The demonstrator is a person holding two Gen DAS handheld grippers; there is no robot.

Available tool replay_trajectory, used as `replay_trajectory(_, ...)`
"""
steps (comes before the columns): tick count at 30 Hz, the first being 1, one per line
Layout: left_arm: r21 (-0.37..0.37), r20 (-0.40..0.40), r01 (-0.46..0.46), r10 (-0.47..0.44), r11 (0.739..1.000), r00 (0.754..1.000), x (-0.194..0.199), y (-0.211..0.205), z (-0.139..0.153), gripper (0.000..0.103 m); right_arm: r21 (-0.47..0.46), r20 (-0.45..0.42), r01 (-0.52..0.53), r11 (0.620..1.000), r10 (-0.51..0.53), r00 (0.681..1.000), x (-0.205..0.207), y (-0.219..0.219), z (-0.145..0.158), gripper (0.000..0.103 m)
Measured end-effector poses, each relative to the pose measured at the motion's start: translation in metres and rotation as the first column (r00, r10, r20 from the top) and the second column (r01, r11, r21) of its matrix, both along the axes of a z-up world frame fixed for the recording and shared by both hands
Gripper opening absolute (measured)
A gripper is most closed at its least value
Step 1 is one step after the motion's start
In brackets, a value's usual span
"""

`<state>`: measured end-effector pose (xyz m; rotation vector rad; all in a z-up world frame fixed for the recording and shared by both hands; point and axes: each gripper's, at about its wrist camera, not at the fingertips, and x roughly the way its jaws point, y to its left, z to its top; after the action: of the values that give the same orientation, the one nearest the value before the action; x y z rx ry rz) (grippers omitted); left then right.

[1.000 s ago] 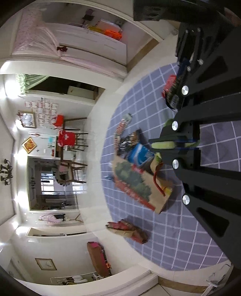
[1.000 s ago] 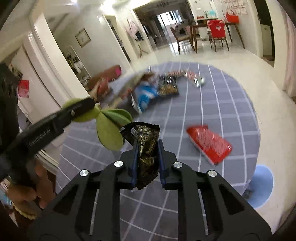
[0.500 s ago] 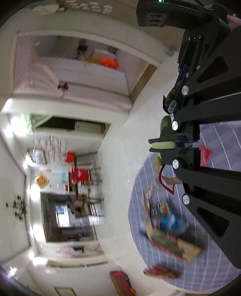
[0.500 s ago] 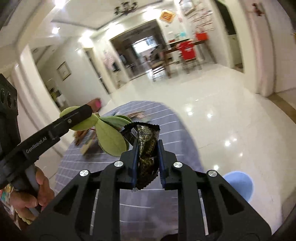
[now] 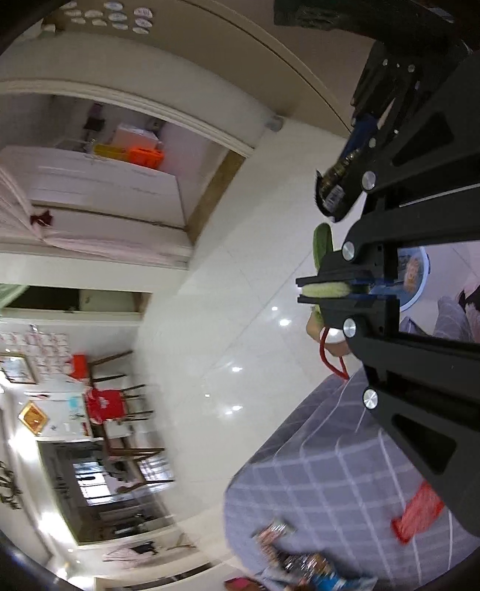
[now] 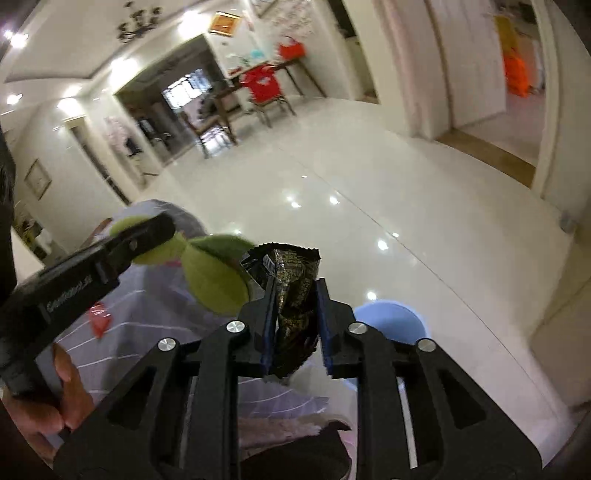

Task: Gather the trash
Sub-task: 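Carry the sprig and dark wrapper to the blue bin and release both, then grasp the red snack wrapper with the right tool while the left tool grasps the cardboard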

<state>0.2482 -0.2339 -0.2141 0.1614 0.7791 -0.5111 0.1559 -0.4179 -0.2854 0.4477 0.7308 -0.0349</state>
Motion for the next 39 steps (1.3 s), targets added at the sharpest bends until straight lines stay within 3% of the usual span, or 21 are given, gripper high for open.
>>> replay_trajectory(2,0.017,-0.015,0.004,-0.003,1.000,1.000,0.007,-0.006,-0.014,0.003,0.009,-0.013,0.018,1.000,-0.017,1.000,0.011,-0.008,-0.013,0.027)
replay_trajectory(3,0.028,-0.016,0.002,-0.002,1.000,1.000,0.011,-0.009,-0.021,0.003,0.017,-0.022,0.014,1.000,-0.014,1.000,0.019,-0.012,-0.023,0.035)
replay_trajectory(4,0.037,-0.029,0.003,-0.002,0.999,1.000,0.016,-0.013,-0.028,0.003,0.024,-0.045,0.024,0.999,-0.023,0.999,0.025,-0.016,-0.032,0.046)
replay_trajectory(5,0.039,-0.043,0.002,-0.001,0.999,0.999,0.021,-0.015,-0.034,0.003,0.020,-0.064,0.047,0.999,-0.045,0.997,0.029,-0.021,-0.039,0.064)
replay_trajectory(15,0.060,-0.125,0.033,-0.025,0.998,0.992,0.039,-0.032,-0.077,0.003,0.012,-0.059,0.114,0.993,-0.113,0.992,0.012,-0.036,-0.045,0.068)
replay_trajectory(32,0.058,-0.195,0.109,-0.095,0.992,0.976,0.045,-0.070,-0.099,0.007,0.072,0.006,0.226,0.971,-0.227,0.974,-0.018,-0.073,-0.048,0.071)
replay_trajectory(33,0.058,-0.205,0.108,-0.094,0.992,0.974,0.046,-0.072,-0.100,0.024,0.073,0.005,0.231,0.970,-0.232,0.973,-0.018,-0.075,-0.048,0.071)
replay_trajectory(34,0.063,-0.209,0.100,-0.085,0.993,0.974,0.049,-0.075,-0.101,0.058,0.078,0.005,0.235,0.969,-0.236,0.972,-0.019,-0.077,-0.049,0.071)
replay_trajectory(35,0.065,-0.202,0.095,-0.080,0.993,0.976,0.049,-0.076,-0.101,0.070,0.083,0.001,0.238,0.968,-0.239,0.971,-0.019,-0.077,-0.050,0.071)
replay_trajectory(39,0.088,-0.170,0.087,-0.071,0.992,0.983,0.040,-0.074,-0.096,0.073,0.095,-0.008,0.241,0.966,-0.241,0.970,-0.022,-0.079,-0.053,0.071)
